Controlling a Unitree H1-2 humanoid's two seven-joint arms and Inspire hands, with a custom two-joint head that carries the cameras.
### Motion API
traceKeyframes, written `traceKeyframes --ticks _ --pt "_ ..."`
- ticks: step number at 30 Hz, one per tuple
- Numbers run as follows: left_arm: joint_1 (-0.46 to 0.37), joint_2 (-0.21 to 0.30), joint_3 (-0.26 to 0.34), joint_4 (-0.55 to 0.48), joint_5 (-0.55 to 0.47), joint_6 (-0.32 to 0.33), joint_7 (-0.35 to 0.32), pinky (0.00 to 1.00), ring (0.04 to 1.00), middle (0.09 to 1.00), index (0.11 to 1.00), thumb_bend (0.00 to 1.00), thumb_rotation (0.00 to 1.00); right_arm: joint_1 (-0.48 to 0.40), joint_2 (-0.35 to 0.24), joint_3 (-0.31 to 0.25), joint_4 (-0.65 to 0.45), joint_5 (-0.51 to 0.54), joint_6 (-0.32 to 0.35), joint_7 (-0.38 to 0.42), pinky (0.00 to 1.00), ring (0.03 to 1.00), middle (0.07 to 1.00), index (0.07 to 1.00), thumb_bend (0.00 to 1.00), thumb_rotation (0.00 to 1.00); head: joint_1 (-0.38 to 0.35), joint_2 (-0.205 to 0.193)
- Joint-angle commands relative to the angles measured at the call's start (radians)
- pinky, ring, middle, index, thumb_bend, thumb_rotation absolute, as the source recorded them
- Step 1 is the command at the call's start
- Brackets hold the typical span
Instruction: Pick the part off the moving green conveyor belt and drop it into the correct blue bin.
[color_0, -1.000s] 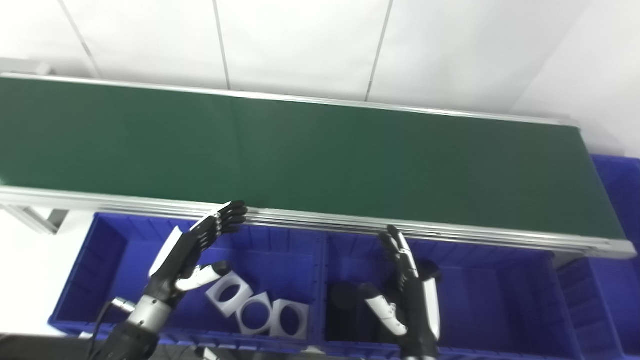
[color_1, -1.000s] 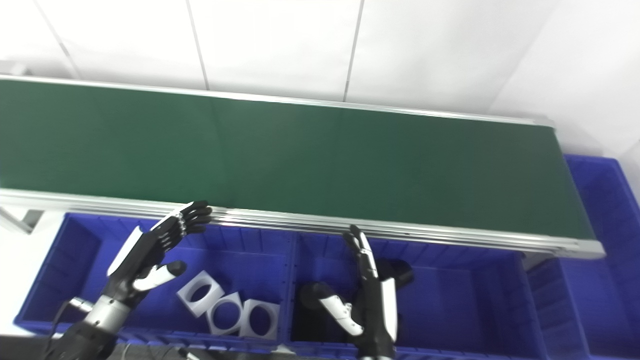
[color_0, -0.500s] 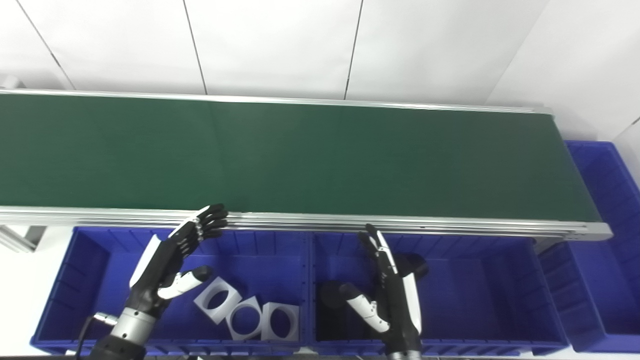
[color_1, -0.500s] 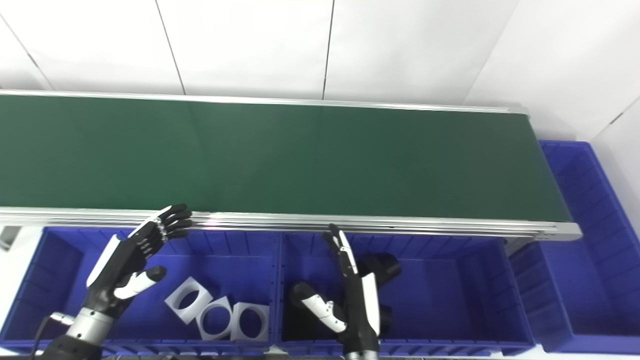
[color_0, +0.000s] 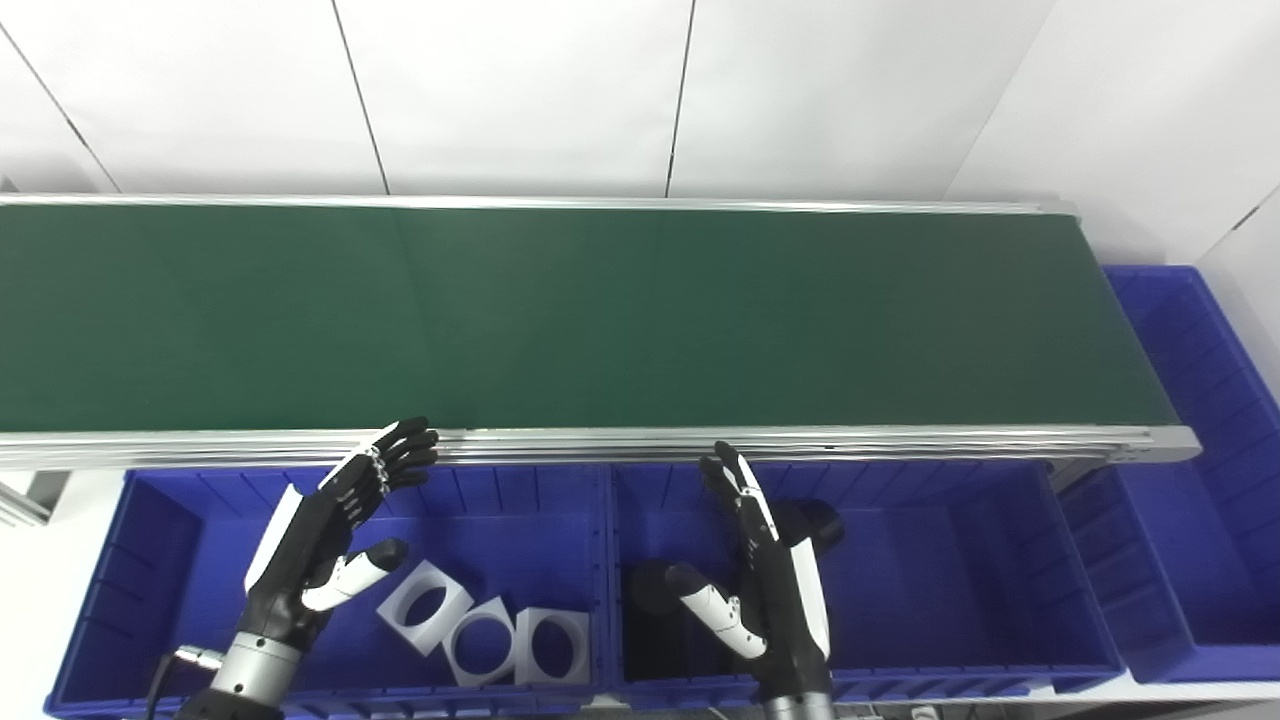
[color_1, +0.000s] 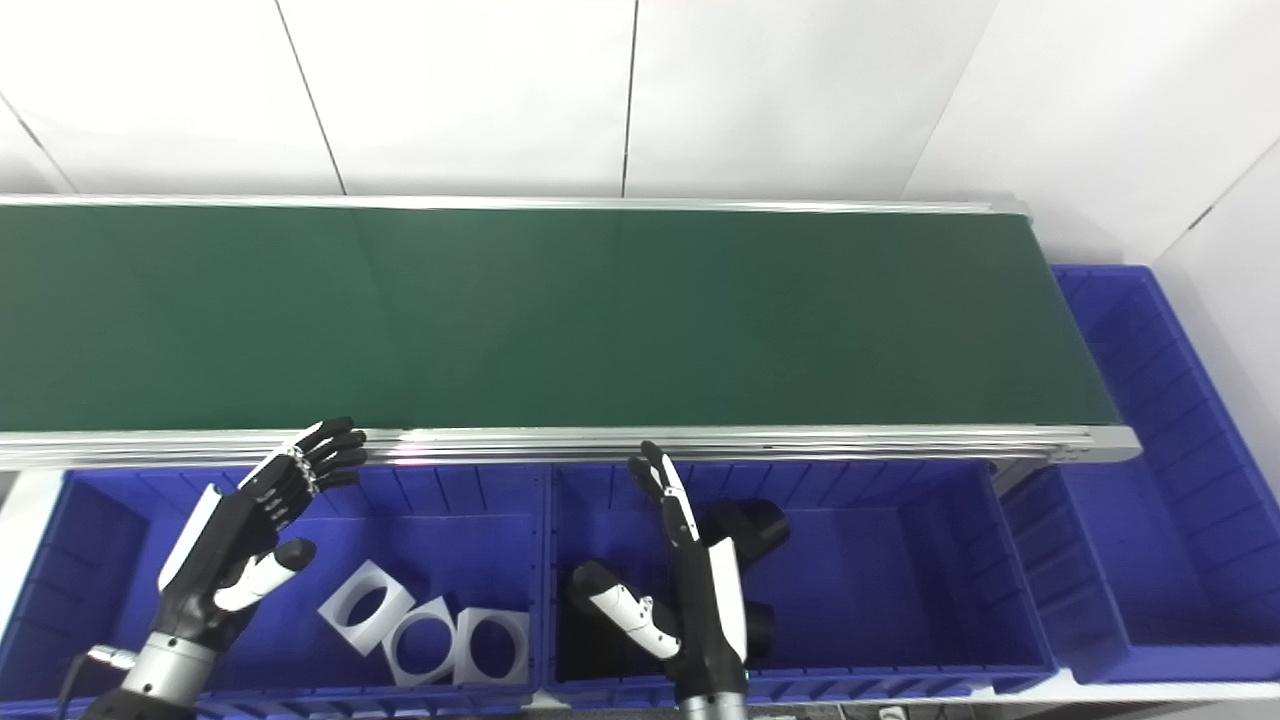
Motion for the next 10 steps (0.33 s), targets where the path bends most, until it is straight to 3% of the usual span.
traceKeyframes --ticks 1,10 --pt "-0.008 0.000 -0.002 -0.025 -0.006 -0.043 -0.013 0.79 0.820 0.840 0.847 0.85 0.72 0.007 0.004 0.001 -0.032 0.006 -0.043 0.001 0.93 0.899 0.890 0.951 0.81 0.79 0.054 0.004" --pt "0.026 -0.033 -0.030 -0.052 0.012 -0.043 0.004 0.80 0.832 0.868 0.877 0.84 0.66 0.022 -0.038 -0.006 -0.055 0.032 -0.046 0.010 0.92 0.905 0.884 0.941 0.79 0.78 0.171 0.008"
